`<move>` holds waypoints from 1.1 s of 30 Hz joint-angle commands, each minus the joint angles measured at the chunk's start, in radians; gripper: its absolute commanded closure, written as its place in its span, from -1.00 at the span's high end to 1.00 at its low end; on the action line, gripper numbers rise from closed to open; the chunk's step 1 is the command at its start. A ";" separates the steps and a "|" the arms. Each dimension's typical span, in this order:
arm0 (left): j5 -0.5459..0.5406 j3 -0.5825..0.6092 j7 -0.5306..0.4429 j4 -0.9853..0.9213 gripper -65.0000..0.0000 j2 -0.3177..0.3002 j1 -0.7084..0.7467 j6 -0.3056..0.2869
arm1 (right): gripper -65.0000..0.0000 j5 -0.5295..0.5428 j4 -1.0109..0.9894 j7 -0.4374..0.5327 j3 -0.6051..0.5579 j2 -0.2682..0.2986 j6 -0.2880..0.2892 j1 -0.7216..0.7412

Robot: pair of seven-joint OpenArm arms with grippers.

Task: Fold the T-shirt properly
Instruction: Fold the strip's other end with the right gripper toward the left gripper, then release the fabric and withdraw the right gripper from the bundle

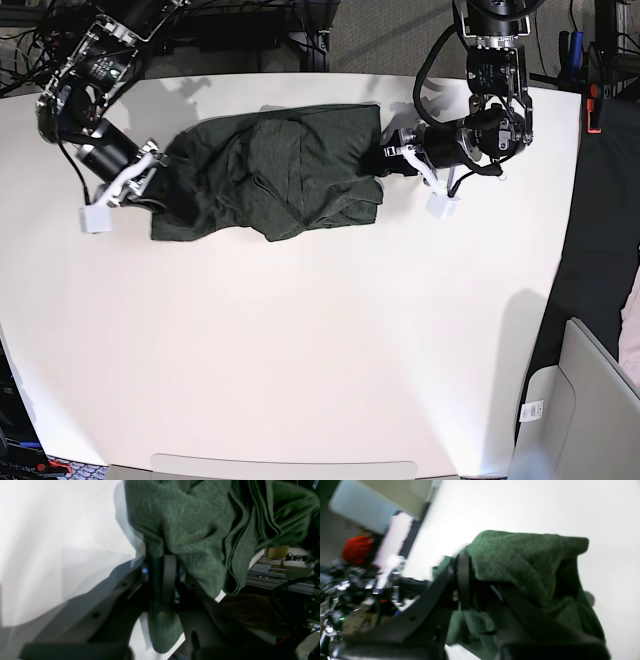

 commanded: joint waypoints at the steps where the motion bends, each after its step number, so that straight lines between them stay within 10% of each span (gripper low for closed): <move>1: 0.013 0.004 0.014 0.007 -0.99 -0.005 -0.004 0.003 | -1.00 0.031 0.018 0.014 -0.020 -0.015 0.005 0.022; 7: 0.013 0.011 0.014 0.007 -0.99 -0.005 -0.002 0.003 | -1.00 0.015 0.014 0.014 -0.125 -0.120 0.005 0.061; 33: 0.015 0.001 0.013 0.007 -0.99 0.015 -0.002 0.005 | -0.99 -0.084 -0.249 0.014 -0.619 -0.120 0.005 0.214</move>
